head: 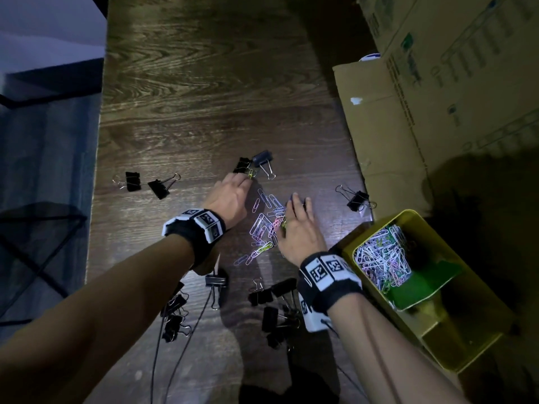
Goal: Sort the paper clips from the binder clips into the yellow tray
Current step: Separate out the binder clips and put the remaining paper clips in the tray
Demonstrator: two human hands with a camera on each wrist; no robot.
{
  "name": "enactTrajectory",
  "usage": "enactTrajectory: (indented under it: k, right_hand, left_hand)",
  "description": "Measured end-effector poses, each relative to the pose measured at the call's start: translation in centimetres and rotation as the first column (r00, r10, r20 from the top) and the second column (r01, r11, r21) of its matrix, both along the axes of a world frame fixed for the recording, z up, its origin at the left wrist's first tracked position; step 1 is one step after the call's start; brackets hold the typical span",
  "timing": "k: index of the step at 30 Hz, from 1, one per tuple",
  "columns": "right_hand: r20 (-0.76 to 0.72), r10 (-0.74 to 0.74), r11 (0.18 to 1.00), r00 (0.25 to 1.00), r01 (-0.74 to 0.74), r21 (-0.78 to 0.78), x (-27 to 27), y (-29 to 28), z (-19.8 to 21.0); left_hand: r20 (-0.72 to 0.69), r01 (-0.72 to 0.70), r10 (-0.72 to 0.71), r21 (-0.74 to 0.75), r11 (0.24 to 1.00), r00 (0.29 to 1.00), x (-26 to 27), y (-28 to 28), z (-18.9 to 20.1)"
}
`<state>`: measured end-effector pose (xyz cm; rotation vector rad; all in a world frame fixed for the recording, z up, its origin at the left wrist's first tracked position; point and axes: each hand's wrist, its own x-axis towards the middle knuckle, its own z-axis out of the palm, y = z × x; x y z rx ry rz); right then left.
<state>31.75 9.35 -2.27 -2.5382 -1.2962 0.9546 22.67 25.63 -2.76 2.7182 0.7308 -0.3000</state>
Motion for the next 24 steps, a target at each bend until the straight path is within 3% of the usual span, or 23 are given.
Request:
enactTrajectory:
  k: [4, 10, 15, 24]
  right_hand:
    - [0.007, 0.055, 0.998, 0.998, -0.056, 0.037, -1.2, -0.9, 0.3]
    - [0.079, 0.163, 0.961, 0.983, -0.176, 0.213, 0.8, 5.6, 1.6]
    - [0.161, 0.401, 0.901, 0.902, -0.420, 0.109, 1.7, 8.6, 1.7]
    - [0.108, 0.177, 0.973, 0.978, -0.190, 0.130, 1.5, 8.5, 0.9]
  left_hand:
    - [0.106, 0.022, -0.023, 0.004, 1.000, 0.994, -1.5, -0.7, 0.0]
    - [0.048, 0.057, -0.057, -0.002, 0.998, 0.997, -1.9, -1.6, 1.3]
    - [-0.039, 0.113, -0.112, 0.022, 0.993, 0.993, -2.5, -2.1, 2.2]
    - [-0.076, -0.197, 0.188, -0.149, 0.969, 0.979, -1.2, -1.5, 1.7]
